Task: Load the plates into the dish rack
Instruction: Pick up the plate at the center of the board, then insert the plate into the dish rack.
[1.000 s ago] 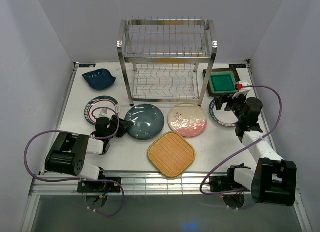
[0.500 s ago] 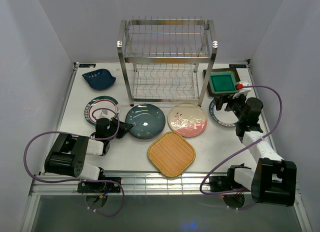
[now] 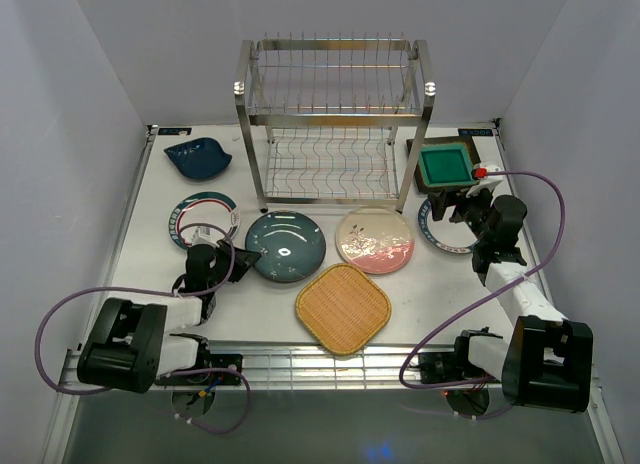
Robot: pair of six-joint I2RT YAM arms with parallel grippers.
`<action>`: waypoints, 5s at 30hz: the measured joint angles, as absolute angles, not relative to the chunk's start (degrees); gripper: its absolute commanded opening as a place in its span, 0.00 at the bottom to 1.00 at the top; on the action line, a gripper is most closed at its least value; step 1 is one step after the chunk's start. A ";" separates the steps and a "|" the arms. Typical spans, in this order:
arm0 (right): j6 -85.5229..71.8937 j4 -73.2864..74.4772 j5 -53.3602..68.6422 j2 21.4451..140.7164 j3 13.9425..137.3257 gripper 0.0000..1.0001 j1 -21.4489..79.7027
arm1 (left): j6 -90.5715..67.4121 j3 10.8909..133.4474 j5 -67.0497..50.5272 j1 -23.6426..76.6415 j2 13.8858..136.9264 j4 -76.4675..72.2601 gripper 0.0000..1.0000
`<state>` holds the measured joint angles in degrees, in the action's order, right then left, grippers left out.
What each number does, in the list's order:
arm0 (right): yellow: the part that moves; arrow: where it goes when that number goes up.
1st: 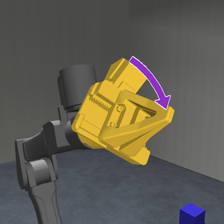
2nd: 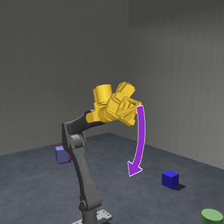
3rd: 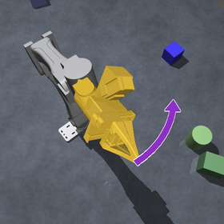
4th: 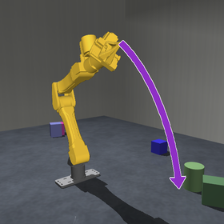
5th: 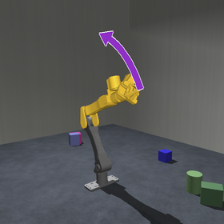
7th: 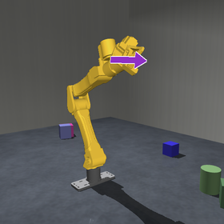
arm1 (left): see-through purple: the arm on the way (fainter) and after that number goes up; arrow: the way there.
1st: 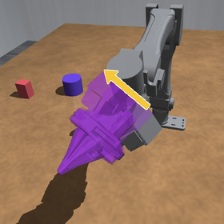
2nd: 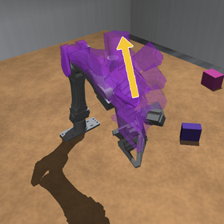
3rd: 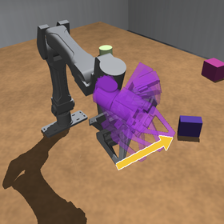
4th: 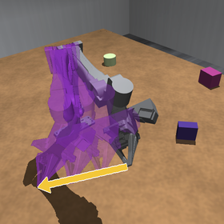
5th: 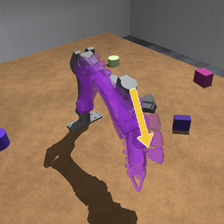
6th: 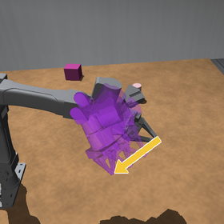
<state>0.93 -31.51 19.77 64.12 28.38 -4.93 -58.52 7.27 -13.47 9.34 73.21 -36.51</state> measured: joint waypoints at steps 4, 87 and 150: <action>0.62 -31.88 20.16 64.36 28.38 0.90 -4.93 | -56.21 6.46 -12.58 9.52 67.29 -32.23 0.00; -1.34 -33.12 22.52 66.28 28.36 0.90 -7.11 | -31.27 85.30 -12.08 14.74 59.37 22.68 0.00; -2.61 -33.08 25.89 69.91 28.47 0.90 -7.53 | 10.79 96.92 16.25 28.86 90.50 -35.35 0.00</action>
<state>-2.61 -33.08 25.89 69.91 28.47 -7.53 10.79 96.92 16.25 28.86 90.50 -35.35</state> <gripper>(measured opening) 0.898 0.199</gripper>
